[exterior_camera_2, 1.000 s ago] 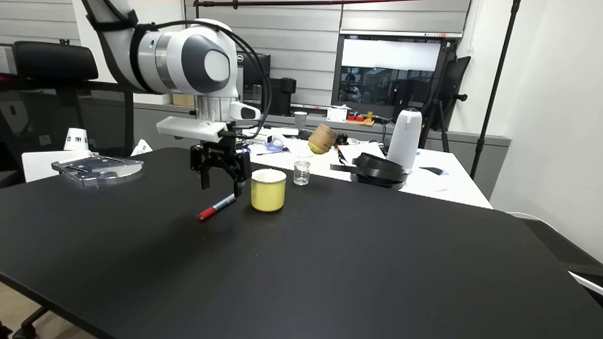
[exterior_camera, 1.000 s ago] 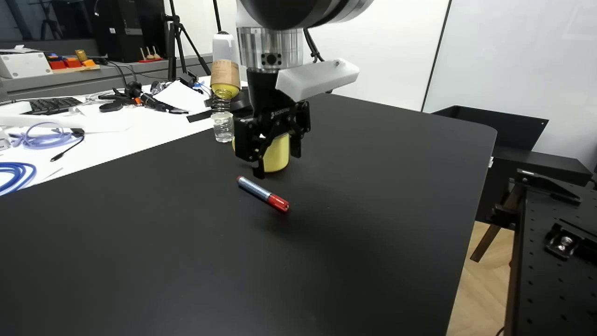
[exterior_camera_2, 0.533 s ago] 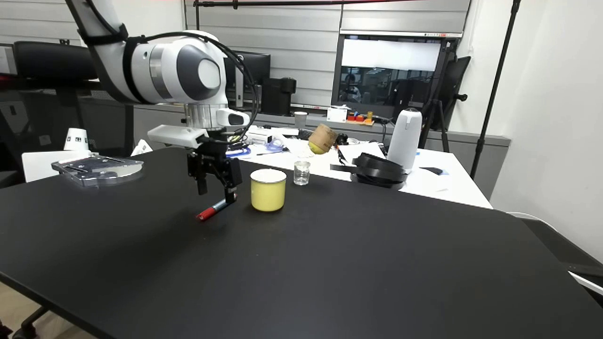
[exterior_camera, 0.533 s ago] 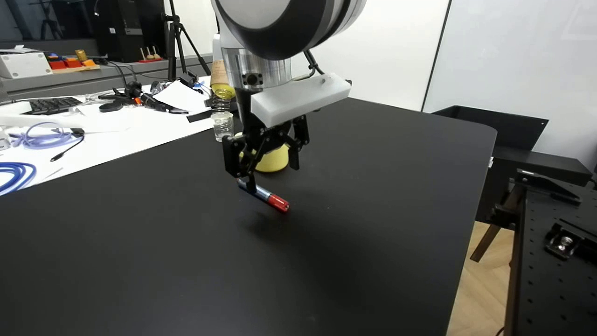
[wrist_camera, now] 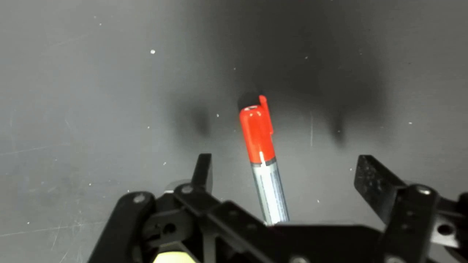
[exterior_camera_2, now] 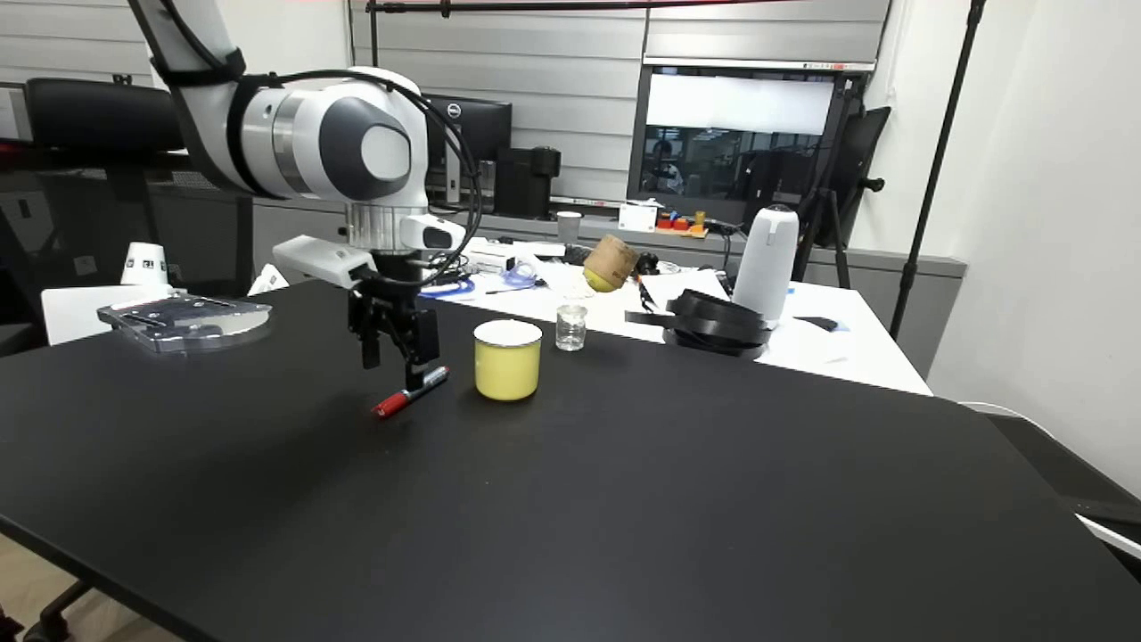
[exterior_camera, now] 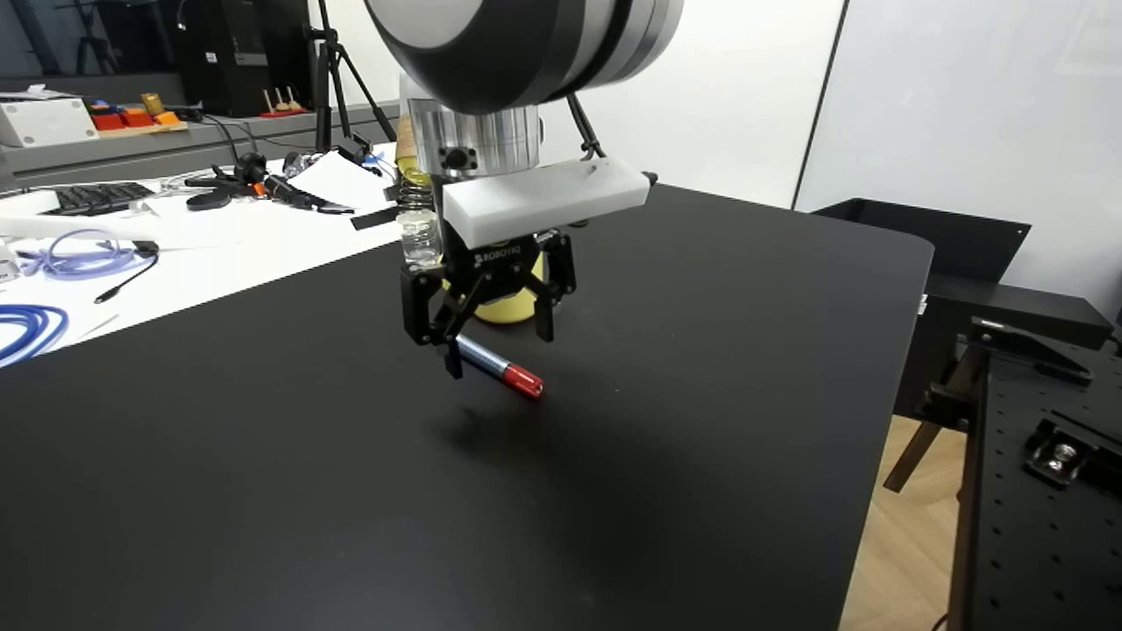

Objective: Put the pen in the cup

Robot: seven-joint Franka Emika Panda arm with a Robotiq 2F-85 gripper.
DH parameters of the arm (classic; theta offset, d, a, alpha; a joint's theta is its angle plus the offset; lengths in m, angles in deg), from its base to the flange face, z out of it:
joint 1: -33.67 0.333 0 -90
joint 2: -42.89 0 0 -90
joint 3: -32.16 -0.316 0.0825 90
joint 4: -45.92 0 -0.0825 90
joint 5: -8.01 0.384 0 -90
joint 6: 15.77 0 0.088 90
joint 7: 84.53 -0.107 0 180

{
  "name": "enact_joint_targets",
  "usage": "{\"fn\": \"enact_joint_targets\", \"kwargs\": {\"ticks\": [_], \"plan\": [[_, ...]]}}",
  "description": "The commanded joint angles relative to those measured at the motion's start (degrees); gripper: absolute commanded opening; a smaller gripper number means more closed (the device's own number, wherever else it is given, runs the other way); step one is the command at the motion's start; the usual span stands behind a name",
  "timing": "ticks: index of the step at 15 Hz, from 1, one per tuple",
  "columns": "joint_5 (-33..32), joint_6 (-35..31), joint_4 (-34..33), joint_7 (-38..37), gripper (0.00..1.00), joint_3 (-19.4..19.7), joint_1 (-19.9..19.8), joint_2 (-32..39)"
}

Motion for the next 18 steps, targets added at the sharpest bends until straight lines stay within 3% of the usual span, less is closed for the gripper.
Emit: {"fn": "enact_joint_targets", "kwargs": {"ticks": [1, 3, 18], "plan": [[5.8, 0.2, -0.6, 3.7, 1.0, -3.9, -3.9, 0.2], [8.2, 0.2, -0.6, 5.7, 1.0, -5.2, -5.2, 0.3], [7.3, 0.3, -0.2, 8.6, 1.0, -4.1, -6.4, 0.3]]}}
